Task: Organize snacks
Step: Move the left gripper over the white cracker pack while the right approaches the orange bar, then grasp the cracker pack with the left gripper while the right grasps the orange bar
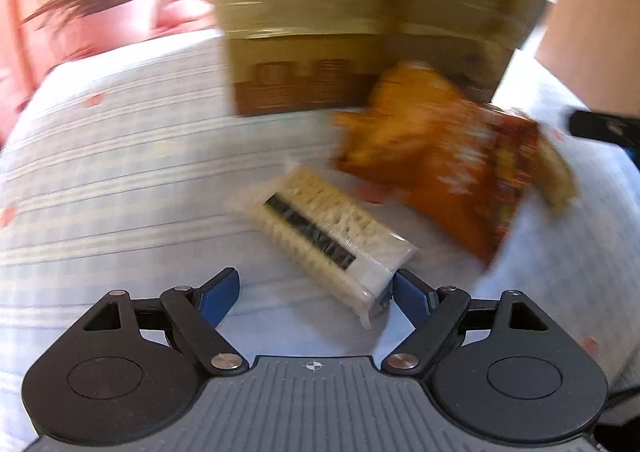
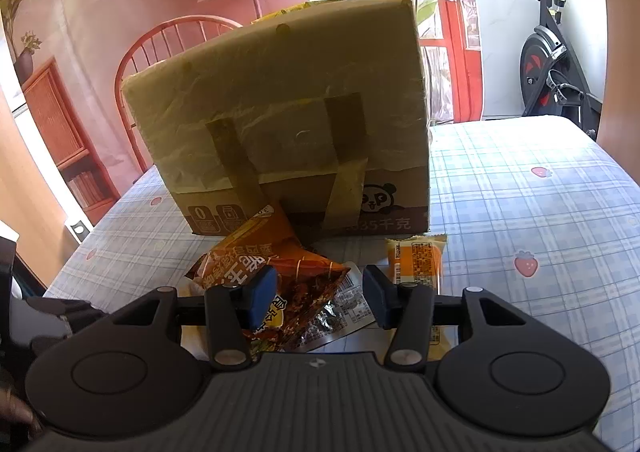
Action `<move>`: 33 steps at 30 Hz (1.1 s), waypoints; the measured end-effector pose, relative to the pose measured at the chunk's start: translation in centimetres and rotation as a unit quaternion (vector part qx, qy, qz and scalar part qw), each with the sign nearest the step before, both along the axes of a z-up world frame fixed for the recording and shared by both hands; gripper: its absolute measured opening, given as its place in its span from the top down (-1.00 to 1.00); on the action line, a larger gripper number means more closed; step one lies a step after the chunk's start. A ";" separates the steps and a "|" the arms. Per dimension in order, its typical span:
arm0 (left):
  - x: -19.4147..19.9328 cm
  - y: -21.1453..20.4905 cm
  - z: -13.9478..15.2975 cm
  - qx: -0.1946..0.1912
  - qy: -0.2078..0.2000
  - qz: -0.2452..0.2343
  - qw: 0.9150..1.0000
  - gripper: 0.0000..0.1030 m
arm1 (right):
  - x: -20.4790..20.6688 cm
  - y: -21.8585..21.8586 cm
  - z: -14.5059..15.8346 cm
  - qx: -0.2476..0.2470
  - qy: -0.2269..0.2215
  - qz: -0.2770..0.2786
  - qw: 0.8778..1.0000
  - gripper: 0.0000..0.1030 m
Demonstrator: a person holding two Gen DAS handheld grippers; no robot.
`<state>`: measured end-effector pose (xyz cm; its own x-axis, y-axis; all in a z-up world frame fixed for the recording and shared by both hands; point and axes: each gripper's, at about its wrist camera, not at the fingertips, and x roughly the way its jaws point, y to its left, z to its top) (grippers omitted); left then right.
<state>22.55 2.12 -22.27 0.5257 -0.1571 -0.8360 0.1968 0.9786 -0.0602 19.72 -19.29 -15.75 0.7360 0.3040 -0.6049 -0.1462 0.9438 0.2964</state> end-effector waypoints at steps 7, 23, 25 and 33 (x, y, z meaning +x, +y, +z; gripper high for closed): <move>1.6 4.8 1.0 -0.044 -0.003 0.107 0.993 -0.67 | 0.2 -0.3 -0.5 0.000 0.006 -0.005 1.000 0.00; 5.3 1.6 -0.2 -0.023 -0.054 0.124 0.990 -0.28 | 0.3 -1.2 -1.9 -0.011 0.021 -0.022 0.999 0.00; 4.6 1.8 0.2 -0.039 -0.059 0.108 0.992 -0.06 | 0.4 -1.6 -2.3 -0.019 0.024 -0.030 0.999 0.00; 1.7 1.9 0.1 -0.054 -0.059 0.059 0.995 -0.06 | 2.5 -2.1 -4.6 -0.061 0.030 -0.050 0.996 -0.01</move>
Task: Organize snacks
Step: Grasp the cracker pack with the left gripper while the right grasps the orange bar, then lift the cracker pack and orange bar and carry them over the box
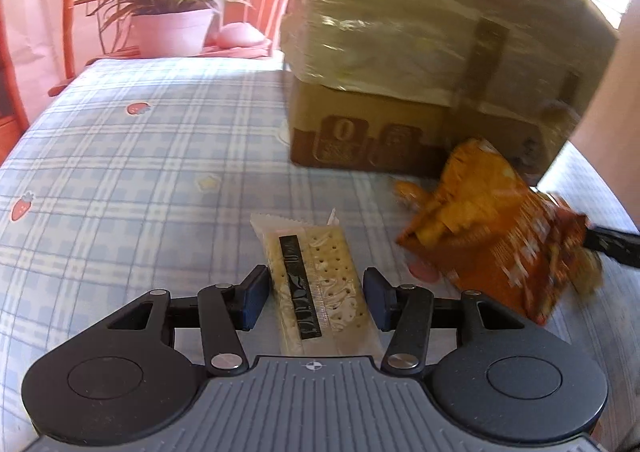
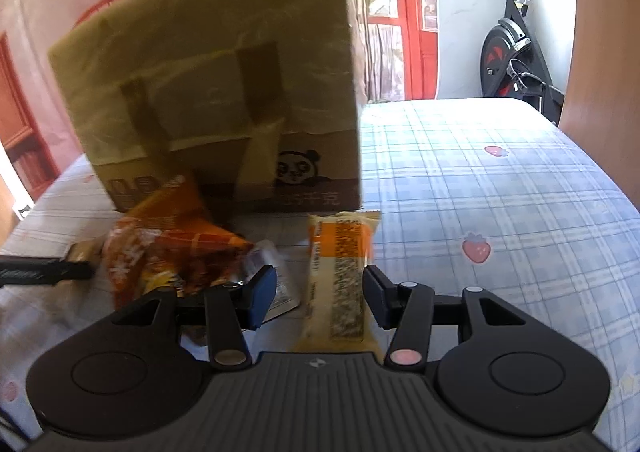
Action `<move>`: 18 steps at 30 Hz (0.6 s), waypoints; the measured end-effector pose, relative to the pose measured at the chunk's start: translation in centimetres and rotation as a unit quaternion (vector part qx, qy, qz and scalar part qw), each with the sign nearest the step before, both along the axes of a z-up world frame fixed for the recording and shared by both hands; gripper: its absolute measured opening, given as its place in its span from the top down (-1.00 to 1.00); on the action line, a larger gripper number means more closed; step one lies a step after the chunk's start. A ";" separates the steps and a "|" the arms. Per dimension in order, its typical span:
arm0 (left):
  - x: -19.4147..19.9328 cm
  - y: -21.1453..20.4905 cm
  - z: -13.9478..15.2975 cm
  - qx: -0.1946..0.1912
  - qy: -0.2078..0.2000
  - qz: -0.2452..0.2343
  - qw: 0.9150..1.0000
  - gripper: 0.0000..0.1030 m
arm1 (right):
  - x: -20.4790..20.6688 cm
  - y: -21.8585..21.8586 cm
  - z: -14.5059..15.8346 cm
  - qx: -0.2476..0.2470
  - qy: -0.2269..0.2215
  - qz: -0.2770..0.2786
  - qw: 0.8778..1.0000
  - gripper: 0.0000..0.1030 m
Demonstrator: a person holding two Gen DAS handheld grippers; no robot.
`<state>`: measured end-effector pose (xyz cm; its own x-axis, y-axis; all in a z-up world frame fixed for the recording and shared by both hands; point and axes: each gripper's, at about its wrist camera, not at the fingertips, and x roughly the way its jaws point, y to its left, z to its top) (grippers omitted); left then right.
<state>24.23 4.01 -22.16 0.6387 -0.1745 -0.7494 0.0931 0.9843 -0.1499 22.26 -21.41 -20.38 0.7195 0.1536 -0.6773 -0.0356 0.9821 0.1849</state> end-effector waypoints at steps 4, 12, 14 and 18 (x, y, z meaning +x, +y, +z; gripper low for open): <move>-0.9 -0.2 -0.2 -0.003 -0.005 -0.007 1.000 -0.06 | 1.4 -0.1 -1.1 -0.007 0.008 -0.006 1.000 -0.03; -1.1 -0.4 -0.6 -0.002 -0.012 0.001 1.000 -0.06 | 2.5 0.1 -2.8 -0.017 0.015 -0.016 1.000 0.03; -1.2 -0.5 -0.5 0.000 -0.014 0.000 1.000 -0.07 | 2.2 0.1 -3.0 -0.021 0.009 -0.019 1.000 0.09; -1.4 -0.3 -0.4 -0.004 -0.015 0.000 1.000 -0.06 | 2.0 -0.1 -3.1 -0.013 0.007 -0.022 1.000 0.15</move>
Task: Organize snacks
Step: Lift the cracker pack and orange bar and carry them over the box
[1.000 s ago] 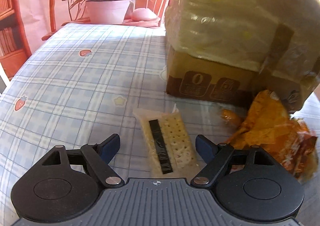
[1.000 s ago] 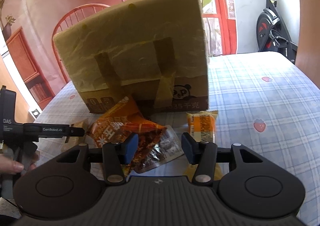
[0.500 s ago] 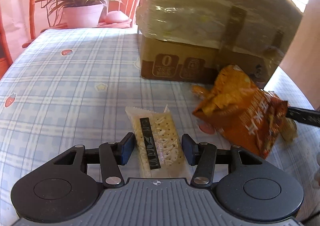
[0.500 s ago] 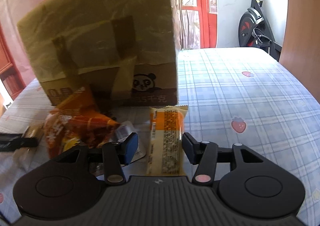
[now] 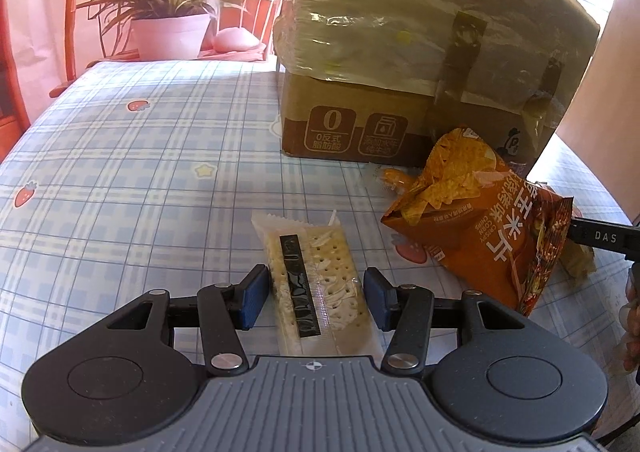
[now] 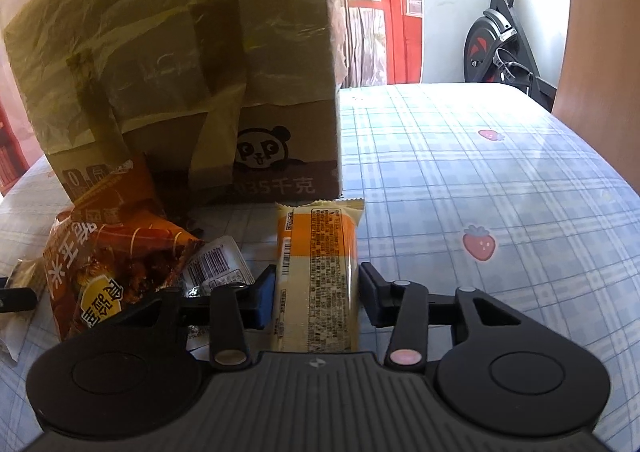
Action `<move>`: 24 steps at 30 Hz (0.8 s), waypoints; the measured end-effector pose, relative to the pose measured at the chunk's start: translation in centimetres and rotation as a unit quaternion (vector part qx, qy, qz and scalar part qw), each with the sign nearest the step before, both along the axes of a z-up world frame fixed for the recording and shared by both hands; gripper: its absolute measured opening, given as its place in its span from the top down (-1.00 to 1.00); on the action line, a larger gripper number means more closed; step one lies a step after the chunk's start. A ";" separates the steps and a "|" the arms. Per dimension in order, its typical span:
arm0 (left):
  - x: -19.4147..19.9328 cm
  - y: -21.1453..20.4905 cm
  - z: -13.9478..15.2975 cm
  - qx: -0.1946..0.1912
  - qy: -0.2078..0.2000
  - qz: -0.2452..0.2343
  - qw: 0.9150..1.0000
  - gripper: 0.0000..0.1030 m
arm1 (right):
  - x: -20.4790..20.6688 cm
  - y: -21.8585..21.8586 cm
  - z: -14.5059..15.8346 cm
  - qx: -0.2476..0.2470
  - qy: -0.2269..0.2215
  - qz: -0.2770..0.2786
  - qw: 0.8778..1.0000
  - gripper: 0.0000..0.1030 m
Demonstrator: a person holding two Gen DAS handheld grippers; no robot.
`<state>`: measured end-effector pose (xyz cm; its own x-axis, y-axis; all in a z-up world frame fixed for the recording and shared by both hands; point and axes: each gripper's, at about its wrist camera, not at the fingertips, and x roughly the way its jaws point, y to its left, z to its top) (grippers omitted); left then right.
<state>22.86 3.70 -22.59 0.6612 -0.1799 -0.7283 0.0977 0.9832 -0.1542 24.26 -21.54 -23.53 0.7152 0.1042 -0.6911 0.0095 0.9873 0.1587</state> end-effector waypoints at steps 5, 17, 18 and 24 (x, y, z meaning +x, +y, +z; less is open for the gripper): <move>0.2 0.5 0.4 -0.016 0.004 0.005 1.000 -0.03 | -0.4 0.0 0.3 0.010 0.002 0.001 1.000 0.22; -0.1 0.8 9.1 -0.048 -0.114 -0.008 0.992 -0.03 | -2.6 -1.1 7.8 0.030 -0.089 -0.002 0.996 0.23; 0.0 0.8 10.2 -0.050 -0.127 -0.010 0.991 -0.03 | -2.6 -1.2 8.7 0.030 -0.101 -0.001 0.994 0.23; 1.4 0.0 15.8 -0.056 -0.196 -0.022 0.979 -0.03 | -2.2 -0.8 14.8 0.029 -0.178 0.019 0.983 0.23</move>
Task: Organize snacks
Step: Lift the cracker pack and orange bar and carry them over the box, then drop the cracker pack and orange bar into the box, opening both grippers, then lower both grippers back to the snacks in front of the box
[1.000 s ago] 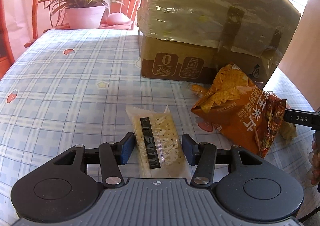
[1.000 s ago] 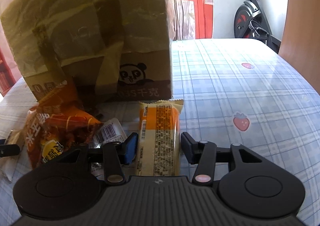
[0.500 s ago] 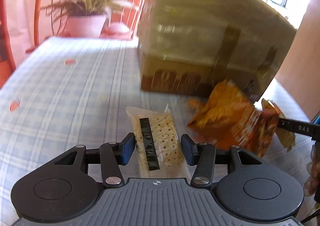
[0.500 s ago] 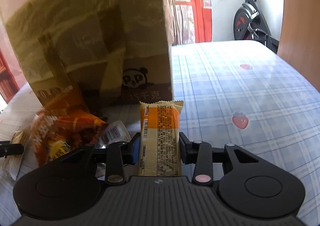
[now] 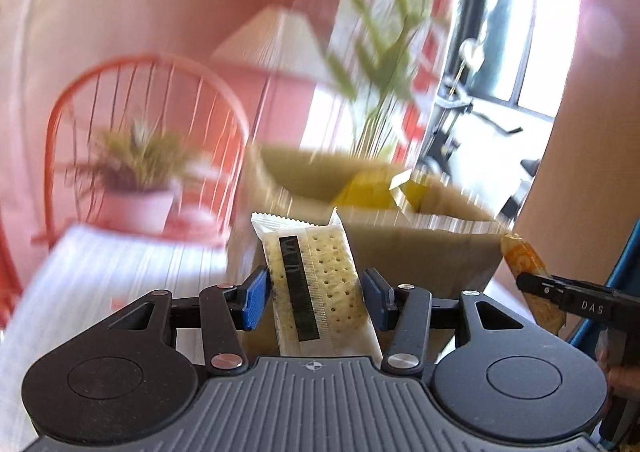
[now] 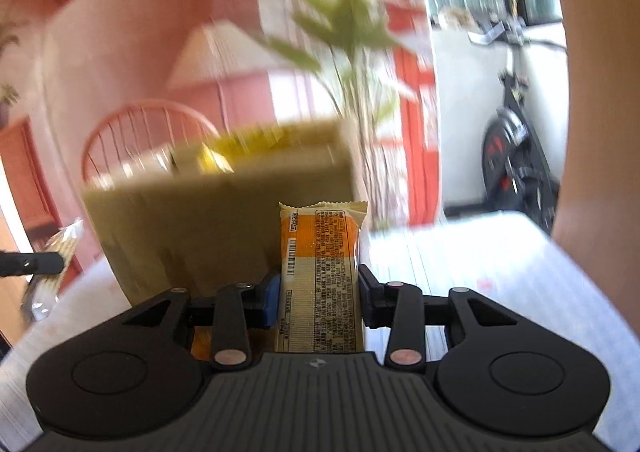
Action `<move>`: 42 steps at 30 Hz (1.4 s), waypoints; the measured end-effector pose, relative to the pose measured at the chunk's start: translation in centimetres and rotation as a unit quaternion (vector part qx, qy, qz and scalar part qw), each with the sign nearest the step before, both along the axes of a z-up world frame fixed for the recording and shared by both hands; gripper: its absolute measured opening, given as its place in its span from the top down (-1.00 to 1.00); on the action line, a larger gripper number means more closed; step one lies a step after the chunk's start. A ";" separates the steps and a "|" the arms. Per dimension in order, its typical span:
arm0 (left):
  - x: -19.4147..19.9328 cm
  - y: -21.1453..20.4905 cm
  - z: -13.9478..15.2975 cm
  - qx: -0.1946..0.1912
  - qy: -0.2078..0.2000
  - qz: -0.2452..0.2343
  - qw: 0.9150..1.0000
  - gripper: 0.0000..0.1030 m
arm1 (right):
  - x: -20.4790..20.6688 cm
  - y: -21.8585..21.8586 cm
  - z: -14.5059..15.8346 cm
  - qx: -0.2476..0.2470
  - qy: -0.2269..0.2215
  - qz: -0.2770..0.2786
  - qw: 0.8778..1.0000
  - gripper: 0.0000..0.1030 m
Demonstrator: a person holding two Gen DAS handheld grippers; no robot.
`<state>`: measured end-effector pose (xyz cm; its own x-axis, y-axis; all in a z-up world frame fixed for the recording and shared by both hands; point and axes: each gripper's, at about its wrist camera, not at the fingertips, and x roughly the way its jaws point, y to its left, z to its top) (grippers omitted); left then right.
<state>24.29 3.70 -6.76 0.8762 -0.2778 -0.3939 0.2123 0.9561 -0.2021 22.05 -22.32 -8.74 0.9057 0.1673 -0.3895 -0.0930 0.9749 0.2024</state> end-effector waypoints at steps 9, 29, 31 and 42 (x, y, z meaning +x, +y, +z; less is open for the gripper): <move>5.8 -2.7 5.5 -0.001 -0.055 -0.003 0.998 -0.03 | 5.6 1.7 5.7 -0.018 -0.069 0.028 0.997 0.23; 13.4 -6.2 2.9 0.064 -0.012 0.001 0.998 -0.55 | 13.5 1.1 3.0 0.025 -0.016 -0.006 1.000 -0.13; 13.0 -5.9 3.0 0.059 -0.010 -0.004 0.998 -0.55 | 12.9 1.2 3.2 0.019 -0.023 -0.004 1.000 -0.18; 7.9 -3.2 3.3 0.014 0.001 -0.058 0.998 -0.57 | 7.3 1.9 3.8 0.003 -0.048 0.023 0.999 -0.18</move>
<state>32.17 0.54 -3.45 0.8384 -0.3655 -0.4043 0.3208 0.9306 -0.1763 29.32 -20.43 -4.99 0.9301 0.2123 -0.2998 -0.1579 0.9679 0.1955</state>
